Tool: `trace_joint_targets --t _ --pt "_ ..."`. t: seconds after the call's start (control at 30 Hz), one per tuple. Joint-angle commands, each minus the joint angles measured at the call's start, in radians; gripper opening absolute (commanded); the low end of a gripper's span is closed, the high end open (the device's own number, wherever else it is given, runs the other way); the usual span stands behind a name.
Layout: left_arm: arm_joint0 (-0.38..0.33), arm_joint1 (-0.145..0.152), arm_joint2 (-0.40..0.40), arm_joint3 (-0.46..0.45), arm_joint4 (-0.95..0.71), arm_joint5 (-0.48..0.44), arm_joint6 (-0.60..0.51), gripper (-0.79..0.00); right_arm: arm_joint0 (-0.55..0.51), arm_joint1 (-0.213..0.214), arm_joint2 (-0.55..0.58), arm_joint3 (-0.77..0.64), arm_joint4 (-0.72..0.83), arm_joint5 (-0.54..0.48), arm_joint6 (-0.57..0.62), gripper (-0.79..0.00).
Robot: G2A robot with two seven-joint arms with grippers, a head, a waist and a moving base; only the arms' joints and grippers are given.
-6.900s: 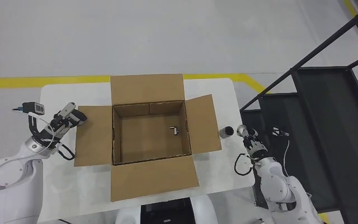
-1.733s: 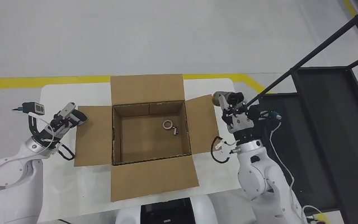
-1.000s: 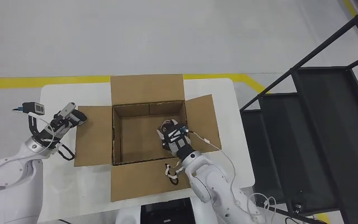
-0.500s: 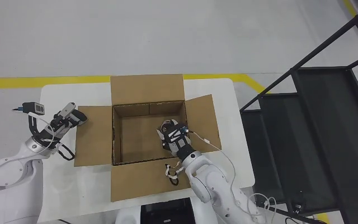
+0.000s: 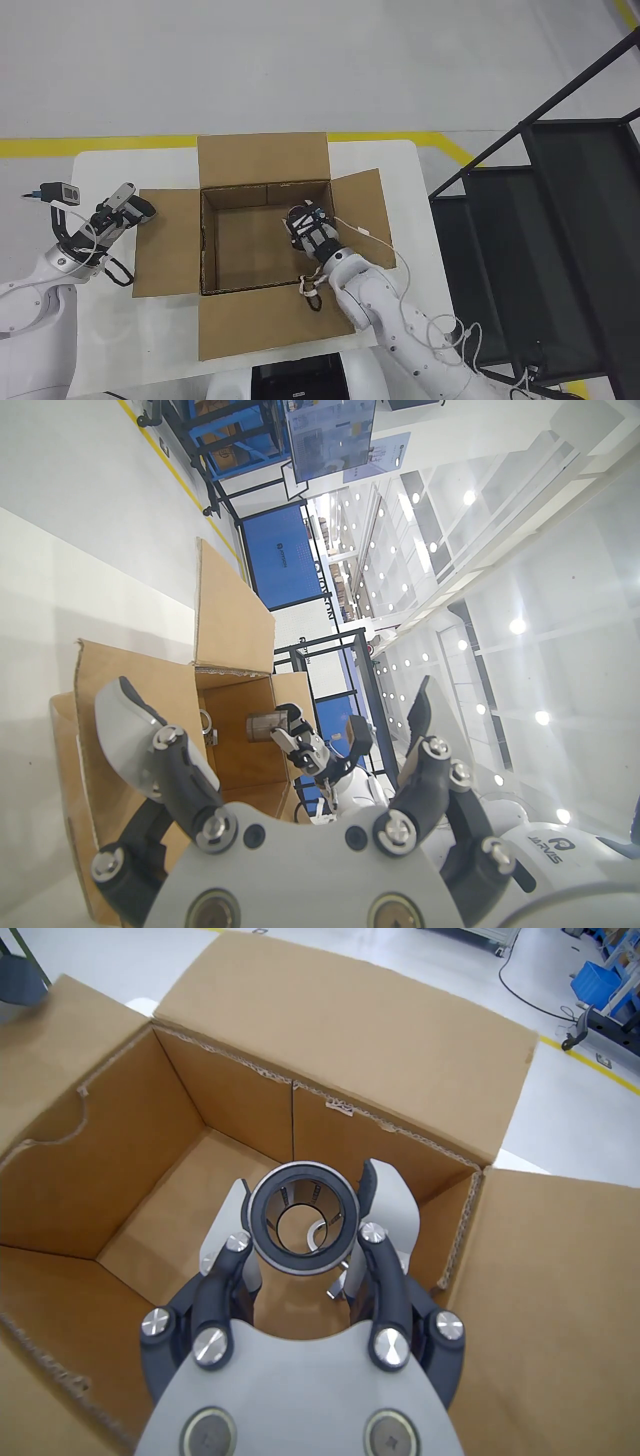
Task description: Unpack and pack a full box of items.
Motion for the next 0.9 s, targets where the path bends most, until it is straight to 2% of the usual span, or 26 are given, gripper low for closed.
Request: trace_joint_targets --t 0.0,0.27,0.53,0.87 --pt "0.000 0.000 0.000 0.000 0.000 0.000 0.000 0.000 0.068 -0.010 -0.021 0.074 0.020 -0.026 0.027 -0.785" --pt "0.000 0.000 0.000 0.000 0.000 0.000 0.000 0.000 0.230 -0.052 -0.100 0.289 0.083 -0.067 0.054 -0.785" --pt "0.000 0.000 0.000 0.000 0.000 0.000 0.000 0.000 0.316 -0.083 -0.160 0.381 0.160 -0.199 0.029 -0.785" --pt "0.000 0.000 0.000 0.000 0.000 0.000 0.000 0.000 0.423 -0.123 -0.230 0.504 0.130 -0.223 0.060 -0.785"
